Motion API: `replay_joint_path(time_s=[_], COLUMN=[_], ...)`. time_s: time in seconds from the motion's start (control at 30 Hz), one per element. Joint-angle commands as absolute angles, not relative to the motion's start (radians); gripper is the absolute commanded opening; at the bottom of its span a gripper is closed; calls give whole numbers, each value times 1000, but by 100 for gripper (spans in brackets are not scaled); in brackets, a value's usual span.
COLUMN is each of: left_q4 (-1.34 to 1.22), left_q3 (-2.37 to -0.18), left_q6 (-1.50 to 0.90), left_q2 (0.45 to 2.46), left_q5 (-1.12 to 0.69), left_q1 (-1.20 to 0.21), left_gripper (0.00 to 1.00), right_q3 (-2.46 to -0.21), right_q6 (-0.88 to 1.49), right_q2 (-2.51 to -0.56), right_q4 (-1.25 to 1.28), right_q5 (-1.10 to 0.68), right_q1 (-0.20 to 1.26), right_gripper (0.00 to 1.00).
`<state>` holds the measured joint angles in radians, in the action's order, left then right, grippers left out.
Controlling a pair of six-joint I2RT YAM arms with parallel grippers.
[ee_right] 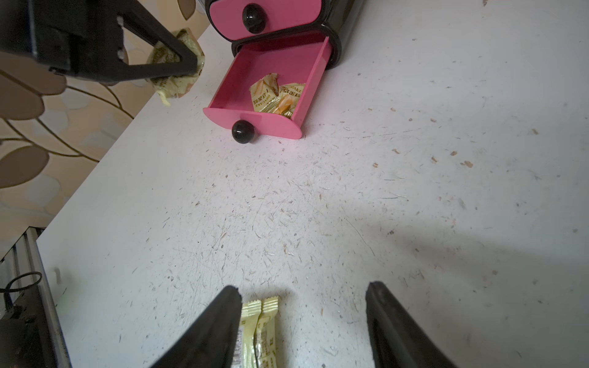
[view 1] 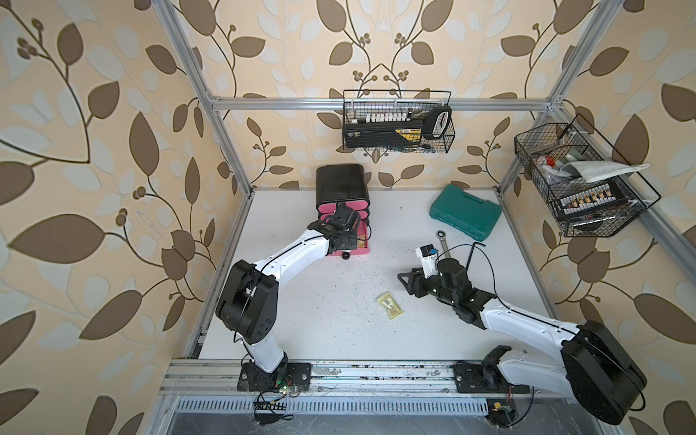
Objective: Place the cookies into the drawer by color
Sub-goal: Place the cookie in the drawer.
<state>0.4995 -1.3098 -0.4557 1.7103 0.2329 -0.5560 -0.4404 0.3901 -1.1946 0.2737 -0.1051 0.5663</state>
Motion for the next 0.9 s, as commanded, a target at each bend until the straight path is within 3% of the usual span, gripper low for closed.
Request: replay_joint_path(time_s=[0.0, 0.47, 0.87], left_q4=[488, 437, 428], left_q3=[-1376, -1463, -1462], left_q6=[-411, -404, -411], left_q2=[1753, 1954, 1975], left_q5=[230, 107, 150], left_q1=[-527, -396, -382], left_gripper=[20, 22, 37], right_q3=[-452, -452, -452], right_q6=[398, 402, 405], right_q2=[-1201, -1201, -1209], right_q4=[293, 295, 301], right_q5=[-115, -116, -125], right_q1=[562, 561, 561], right_gripper=[65, 65, 65])
